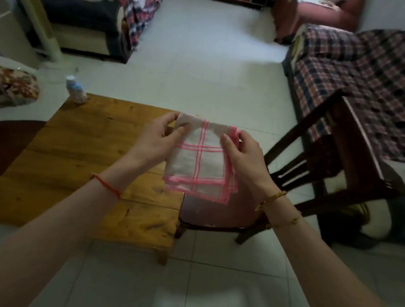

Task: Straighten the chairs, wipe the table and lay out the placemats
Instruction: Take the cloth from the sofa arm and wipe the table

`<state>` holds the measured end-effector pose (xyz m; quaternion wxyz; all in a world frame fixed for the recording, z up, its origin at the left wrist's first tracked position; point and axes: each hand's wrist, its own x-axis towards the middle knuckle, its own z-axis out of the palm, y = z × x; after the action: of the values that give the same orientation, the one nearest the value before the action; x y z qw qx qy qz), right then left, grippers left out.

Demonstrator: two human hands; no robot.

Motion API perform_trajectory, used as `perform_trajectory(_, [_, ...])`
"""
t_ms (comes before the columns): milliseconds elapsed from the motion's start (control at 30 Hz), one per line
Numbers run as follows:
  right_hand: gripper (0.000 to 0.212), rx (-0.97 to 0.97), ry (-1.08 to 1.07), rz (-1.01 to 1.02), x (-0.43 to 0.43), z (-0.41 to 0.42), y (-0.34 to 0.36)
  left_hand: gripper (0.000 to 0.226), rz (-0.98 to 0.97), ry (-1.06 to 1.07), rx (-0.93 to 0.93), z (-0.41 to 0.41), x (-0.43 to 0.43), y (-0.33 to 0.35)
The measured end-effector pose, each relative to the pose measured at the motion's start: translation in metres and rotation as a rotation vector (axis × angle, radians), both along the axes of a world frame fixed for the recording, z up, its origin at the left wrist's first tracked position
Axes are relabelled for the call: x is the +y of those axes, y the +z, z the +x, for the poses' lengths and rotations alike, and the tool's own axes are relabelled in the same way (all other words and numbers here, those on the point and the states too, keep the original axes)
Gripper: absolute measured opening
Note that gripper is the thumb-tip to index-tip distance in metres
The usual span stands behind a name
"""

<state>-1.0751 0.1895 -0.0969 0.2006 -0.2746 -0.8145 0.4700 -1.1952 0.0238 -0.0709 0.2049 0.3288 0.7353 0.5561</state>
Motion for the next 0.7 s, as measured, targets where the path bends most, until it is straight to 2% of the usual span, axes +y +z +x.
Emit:
perform_trajectory(200, [0.031, 0.054, -0.216, -0.169, 0.02, 0.108, 0.04, 0.034, -0.058, -0.215, -0.14, 0.073, 0.049, 0.038])
perform_trajectory(300, [0.033, 0.085, -0.323, -0.25, 0.032, 0.169, 0.057, 0.046, -0.085, -0.339, -0.132, 0.117, 0.079, 0.052])
perform_trajectory(533, [0.041, 0.174, -0.539, -0.355, 0.078, 0.309, 0.087, 0.04, -0.044, -0.567, -0.14, 0.231, 0.165, 0.07])
perform_trajectory(700, [0.036, 0.186, -0.654, -0.34, 0.137, 0.405, 0.097, 0.05, -0.057, -0.705, -0.119, 0.317, 0.249, 0.077])
